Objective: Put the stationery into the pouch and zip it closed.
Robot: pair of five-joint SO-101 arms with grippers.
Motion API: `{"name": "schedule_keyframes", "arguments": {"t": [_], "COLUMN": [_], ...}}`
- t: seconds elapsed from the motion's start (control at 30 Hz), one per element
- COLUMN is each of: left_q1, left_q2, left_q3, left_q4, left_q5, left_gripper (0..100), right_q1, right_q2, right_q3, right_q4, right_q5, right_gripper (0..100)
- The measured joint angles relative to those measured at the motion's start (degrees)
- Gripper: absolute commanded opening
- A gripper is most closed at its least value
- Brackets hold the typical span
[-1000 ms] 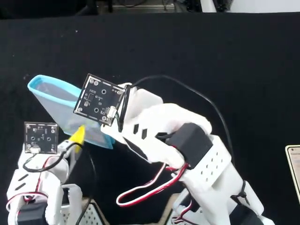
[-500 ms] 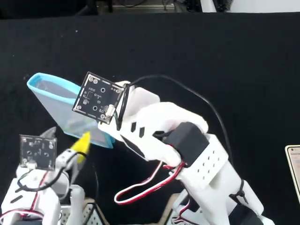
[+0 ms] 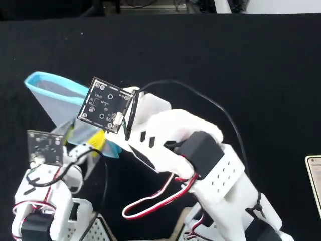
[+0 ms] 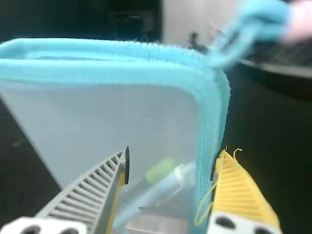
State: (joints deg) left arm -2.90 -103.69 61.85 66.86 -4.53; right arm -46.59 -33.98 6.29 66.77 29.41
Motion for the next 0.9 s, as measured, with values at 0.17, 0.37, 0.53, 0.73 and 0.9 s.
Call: {"name": "schedule_keyframes", "arguments": {"t": [0.17,0.37,0.53,0.73,0.9], "left_q1": [-5.36,-6.15,-6.33,-8.18,-15.74], "left_q2": [0.0,-0.09,-0.09,-0.09,-0.09], "left_q3": [-0.09,-3.52,-7.56,-8.35,-8.35], "left_q4": [0.09,7.38,15.47,19.25,19.52], "left_q5": [-2.11,-5.63,-9.41,-11.43,-11.52], "left_gripper": [28,28,28,28,28], "right_q1": [0.0,-0.18,-0.18,-0.18,-0.18], "right_q2": [0.0,0.0,0.0,0.0,0.0], "right_q3": [0.0,0.0,0.0,0.0,0.0], "right_q4": [-0.18,-0.18,-0.18,-0.18,-0.18], "right_q5": [0.0,0.0,0.0,0.0,0.0], "right_gripper": [1.1,1.1,1.1,1.1,1.1]}}
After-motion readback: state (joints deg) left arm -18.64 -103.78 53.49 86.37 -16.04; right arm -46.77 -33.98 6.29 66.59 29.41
